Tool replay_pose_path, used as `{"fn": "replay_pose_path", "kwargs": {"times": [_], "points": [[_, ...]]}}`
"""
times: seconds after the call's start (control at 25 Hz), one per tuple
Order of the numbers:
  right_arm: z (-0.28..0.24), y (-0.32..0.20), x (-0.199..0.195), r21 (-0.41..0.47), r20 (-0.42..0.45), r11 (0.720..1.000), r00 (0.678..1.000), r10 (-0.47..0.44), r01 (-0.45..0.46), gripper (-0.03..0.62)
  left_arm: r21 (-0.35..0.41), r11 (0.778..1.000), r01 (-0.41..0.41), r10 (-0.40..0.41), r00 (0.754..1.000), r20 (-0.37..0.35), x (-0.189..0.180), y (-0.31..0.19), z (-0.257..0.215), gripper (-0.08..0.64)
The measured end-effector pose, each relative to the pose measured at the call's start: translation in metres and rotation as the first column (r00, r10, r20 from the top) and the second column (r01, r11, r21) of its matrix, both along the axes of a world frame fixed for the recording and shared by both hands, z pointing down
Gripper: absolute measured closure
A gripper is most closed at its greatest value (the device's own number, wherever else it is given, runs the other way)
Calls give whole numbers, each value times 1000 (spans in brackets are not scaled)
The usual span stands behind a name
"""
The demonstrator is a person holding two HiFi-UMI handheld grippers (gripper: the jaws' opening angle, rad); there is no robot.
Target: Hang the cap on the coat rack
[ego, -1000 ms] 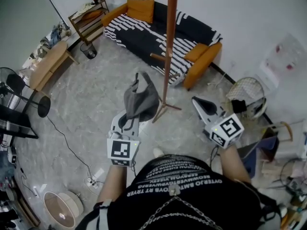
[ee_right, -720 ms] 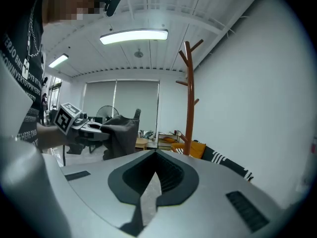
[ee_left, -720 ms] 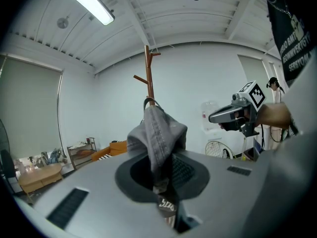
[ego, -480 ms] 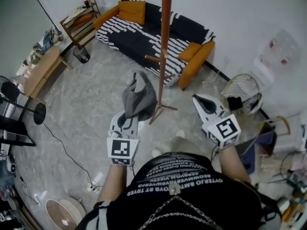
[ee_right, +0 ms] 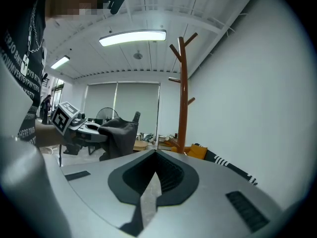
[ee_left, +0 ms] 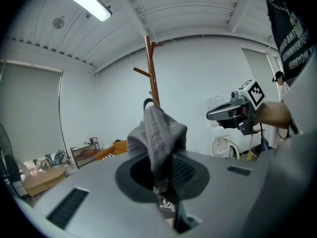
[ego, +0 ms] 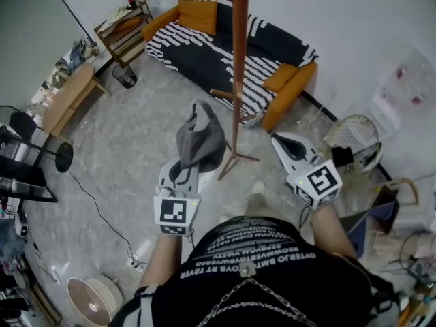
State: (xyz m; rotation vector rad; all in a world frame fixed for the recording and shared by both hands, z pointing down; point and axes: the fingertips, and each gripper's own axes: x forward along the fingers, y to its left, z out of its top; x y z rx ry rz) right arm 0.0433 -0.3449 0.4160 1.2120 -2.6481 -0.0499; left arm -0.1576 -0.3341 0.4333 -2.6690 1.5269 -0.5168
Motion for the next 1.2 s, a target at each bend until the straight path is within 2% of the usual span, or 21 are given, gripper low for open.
{"fn": "replay_pose_path", "kwargs": {"times": [0.32, 0.64, 0.84, 1.2], "points": [[4, -44, 26, -65, 47, 998, 999, -14, 17, 601, 6, 1000, -6, 6, 1000, -13, 35, -35, -12, 535], [3, -73, 39, -50, 49, 997, 997, -58, 61, 601, -12, 1000, -22, 22, 1000, -15, 65, -53, -2, 535], [0, -83, 53, -42, 56, 998, 997, -46, 48, 601, -22, 999, -40, 39, 999, -6, 81, -62, 7, 535], [9, -88, 86, -77, 49, 997, 999, -13, 17, 601, -71, 997, -30, 30, 1000, 1, 100, -88, 33, 535]]}}
